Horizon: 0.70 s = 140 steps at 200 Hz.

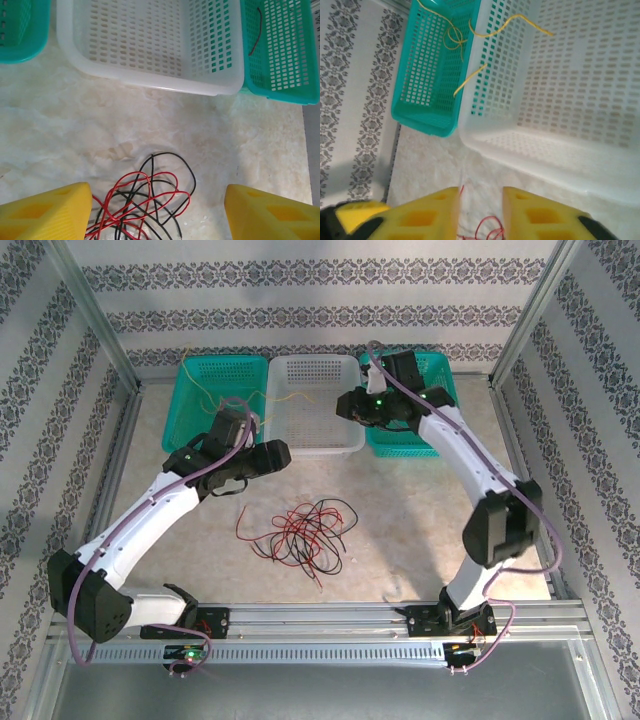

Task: Untangle the cables

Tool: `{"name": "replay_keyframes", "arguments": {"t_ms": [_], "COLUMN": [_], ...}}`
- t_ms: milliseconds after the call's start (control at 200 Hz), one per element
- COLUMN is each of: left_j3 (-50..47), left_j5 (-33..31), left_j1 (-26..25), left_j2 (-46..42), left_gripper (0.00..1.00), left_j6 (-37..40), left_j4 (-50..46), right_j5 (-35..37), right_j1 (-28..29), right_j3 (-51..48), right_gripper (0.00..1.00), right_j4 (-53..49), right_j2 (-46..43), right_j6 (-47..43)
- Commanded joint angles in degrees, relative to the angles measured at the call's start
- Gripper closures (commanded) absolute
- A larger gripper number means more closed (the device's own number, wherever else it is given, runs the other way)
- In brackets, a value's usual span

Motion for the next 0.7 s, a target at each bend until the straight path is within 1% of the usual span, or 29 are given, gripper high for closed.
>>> {"name": "replay_keyframes", "arguments": {"t_ms": [0,90,160,255,330,460,575,630,655,695], "left_j3": [-0.6,0.2,0.6,-0.2,-0.9,-1.8,-1.2,0.0,0.7,1.9], "left_j5": [-1.7,-3.1,-4.5,-4.4,-4.3,-5.6,-4.3,-4.2,-4.3,-4.3], "left_j1": [0.9,0.9,0.9,0.9,0.8,0.9,0.9,0.9,1.1,1.1], "left_j2": [-2.1,-2.3,-2.2,-2.5,-2.5,-1.9,-1.1,-0.2,0.3,1.0], "left_gripper": [0.30,0.30,0.30,0.31,0.31,0.31,0.31,0.31,0.31,0.31], "left_j6": [0.3,1.6,1.9,1.4,1.3,1.4,1.3,2.1,2.5,3.2], "left_j4": [-5.3,-9.2,-11.5,-11.2,-10.0,-7.7,-5.7,-6.4,-7.0,-8.0], "right_j5": [-4.9,-4.8,-4.1,-3.6,-5.0,-7.3,-8.5,-10.7,-11.4,-12.1], "right_j1": [-0.3,-0.6,-1.0,-1.6,-1.7,-1.7,-1.8,-1.8,-1.8,-1.6], "right_j3": [7.4,14.4,19.7,26.2,31.6,39.5,42.3,43.2,43.6,44.5], "right_gripper": [0.62,0.60,0.62,0.67,0.67,0.60,0.52,0.50,0.47,0.46], "right_j4": [0.7,-0.8,-1.6,-2.1,-2.4,-4.2,-3.4,-2.1,-1.6,-1.3], "right_j2": [6.9,13.8,18.4,24.6,29.8,37.2,41.2,42.9,43.6,44.6], "right_j6": [-1.5,-1.3,-0.7,0.3,0.5,-0.8,-1.2,-0.5,-0.3,-0.3]}}
